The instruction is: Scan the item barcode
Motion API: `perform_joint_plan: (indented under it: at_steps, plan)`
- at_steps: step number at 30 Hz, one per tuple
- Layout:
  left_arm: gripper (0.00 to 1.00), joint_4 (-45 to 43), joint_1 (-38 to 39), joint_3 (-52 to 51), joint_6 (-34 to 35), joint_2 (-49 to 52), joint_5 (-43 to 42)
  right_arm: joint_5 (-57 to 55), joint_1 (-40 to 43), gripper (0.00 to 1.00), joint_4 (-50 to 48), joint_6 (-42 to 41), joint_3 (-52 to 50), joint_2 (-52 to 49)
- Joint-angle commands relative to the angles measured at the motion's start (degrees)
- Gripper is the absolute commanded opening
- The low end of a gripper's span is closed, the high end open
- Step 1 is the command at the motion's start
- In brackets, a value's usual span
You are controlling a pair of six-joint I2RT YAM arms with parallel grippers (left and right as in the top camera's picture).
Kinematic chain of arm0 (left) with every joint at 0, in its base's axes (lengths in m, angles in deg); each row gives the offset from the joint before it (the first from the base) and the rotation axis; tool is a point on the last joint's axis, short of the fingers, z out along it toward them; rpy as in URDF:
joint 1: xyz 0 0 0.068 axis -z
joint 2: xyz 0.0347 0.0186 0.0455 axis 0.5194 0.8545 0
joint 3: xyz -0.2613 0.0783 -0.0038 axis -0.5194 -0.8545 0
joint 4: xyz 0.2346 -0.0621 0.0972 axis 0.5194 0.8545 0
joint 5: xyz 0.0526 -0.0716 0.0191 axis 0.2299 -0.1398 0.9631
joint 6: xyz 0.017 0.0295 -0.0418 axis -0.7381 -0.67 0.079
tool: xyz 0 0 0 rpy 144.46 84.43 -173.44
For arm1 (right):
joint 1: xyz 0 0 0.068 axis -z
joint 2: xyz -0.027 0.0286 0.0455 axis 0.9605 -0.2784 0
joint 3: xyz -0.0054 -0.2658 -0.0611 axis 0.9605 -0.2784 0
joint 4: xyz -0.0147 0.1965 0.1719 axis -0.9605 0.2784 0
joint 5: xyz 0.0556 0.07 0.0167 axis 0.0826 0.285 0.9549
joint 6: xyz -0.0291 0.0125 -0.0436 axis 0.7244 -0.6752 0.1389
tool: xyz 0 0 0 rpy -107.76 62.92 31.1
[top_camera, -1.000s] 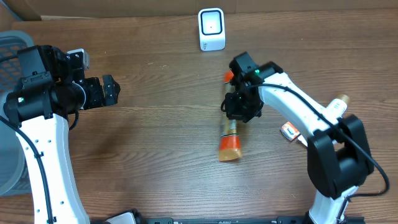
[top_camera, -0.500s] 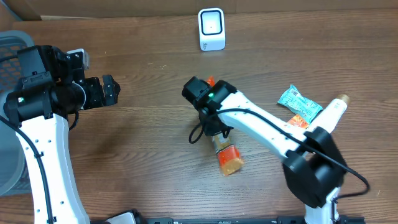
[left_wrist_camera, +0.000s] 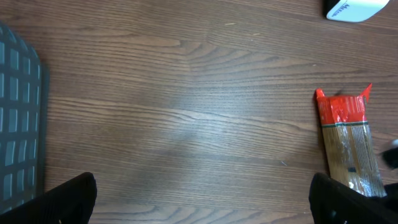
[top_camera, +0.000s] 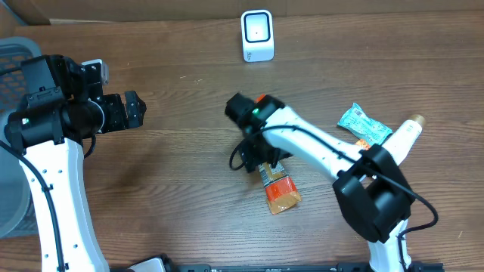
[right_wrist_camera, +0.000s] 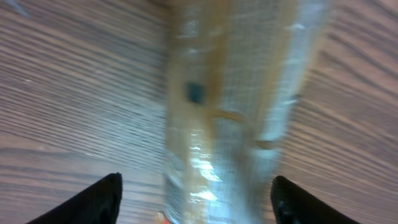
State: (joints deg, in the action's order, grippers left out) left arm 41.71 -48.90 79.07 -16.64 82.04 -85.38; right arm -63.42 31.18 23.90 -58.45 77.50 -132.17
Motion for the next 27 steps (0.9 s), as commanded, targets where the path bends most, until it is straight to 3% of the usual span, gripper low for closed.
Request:
perform_joint_plan:
  at_steps: [1, 4, 9, 14, 17, 21, 27]
  plan:
    - [1.00, -0.04, 0.28, 1.07, -1.31, -0.96, -0.68, 3.80, 5.81, 0.93, 0.13, 5.81, 3.04, 2.58]
    - [1.00, -0.04, 0.28, 1.07, -1.29, -0.96, -0.68, 13.27, 10.60, 1.00, 0.31, 12.87, 2.95, 2.78]
    - [1.00, -0.04, 0.28, 1.07, -1.31, -0.96, -0.66, 32.22, 17.53, 1.00, -0.70, 23.69, -2.12, 2.62]
    - [1.00, -0.04, 0.28, 1.07, -1.31, -0.96, -0.68, 37.68, 18.49, 0.97, -4.35, 25.14, -8.33, 2.62]
    - [1.00, -0.04, 0.28, 1.07, -1.31, -0.96, -0.68, 41.59, 17.68, 0.90, -8.50, 25.09, -12.22, 2.62]
    - [1.00, -0.04, 0.28, 1.07, -1.29, -0.96, -0.68, 44.39, 16.20, 0.68, -15.34, 21.22, -16.76, 2.47]
    - [1.00, -0.04, 0.28, 1.07, -1.29, -0.96, -0.68, 45.75, 14.75, 0.14, -19.06, 17.03, -18.12, 2.29]
